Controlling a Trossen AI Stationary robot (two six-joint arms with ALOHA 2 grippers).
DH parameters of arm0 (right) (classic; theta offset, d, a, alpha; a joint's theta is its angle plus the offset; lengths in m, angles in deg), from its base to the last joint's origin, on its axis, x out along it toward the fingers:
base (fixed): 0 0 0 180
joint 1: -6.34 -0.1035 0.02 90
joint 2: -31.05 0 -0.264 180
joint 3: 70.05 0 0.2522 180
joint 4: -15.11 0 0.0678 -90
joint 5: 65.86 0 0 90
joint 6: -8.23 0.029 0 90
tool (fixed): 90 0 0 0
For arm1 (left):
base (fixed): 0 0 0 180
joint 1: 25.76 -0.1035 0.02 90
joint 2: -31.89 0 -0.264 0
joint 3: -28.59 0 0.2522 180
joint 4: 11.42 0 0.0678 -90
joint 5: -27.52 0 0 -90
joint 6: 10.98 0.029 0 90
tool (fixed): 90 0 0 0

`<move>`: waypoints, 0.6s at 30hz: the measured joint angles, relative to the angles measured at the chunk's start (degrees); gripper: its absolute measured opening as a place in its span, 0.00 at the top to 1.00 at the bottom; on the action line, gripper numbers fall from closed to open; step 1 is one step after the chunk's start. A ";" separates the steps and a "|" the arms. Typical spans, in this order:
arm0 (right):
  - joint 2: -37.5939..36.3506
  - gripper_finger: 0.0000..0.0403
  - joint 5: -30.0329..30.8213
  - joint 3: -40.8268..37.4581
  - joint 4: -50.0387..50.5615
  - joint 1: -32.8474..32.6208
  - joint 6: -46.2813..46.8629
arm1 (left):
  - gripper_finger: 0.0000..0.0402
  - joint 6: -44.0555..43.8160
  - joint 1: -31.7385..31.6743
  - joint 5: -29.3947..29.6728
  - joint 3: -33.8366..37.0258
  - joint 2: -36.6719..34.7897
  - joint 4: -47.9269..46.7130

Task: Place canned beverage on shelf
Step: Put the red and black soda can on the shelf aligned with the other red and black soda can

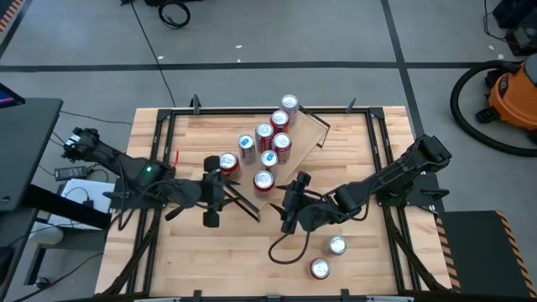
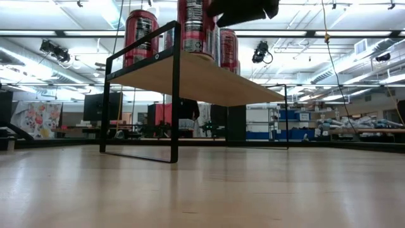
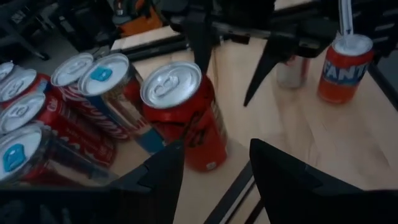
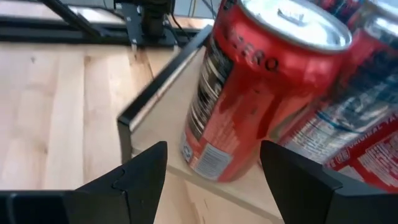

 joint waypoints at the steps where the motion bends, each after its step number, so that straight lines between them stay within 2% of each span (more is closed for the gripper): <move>1: 0.00 0.34 -0.17 -0.01 0.61 0.28 0.04 | 0.52 -0.03 0.12 -0.29 0.00 0.06 -0.21; 13: 0.52 0.34 -9.13 -3.18 -8.33 4.32 -3.74 | 0.52 0.42 0.20 -0.57 0.00 0.04 -2.02; 18: 0.52 0.34 -8.83 -3.69 -9.34 4.45 -4.35 | 0.52 1.42 0.20 -0.52 0.00 0.04 -3.02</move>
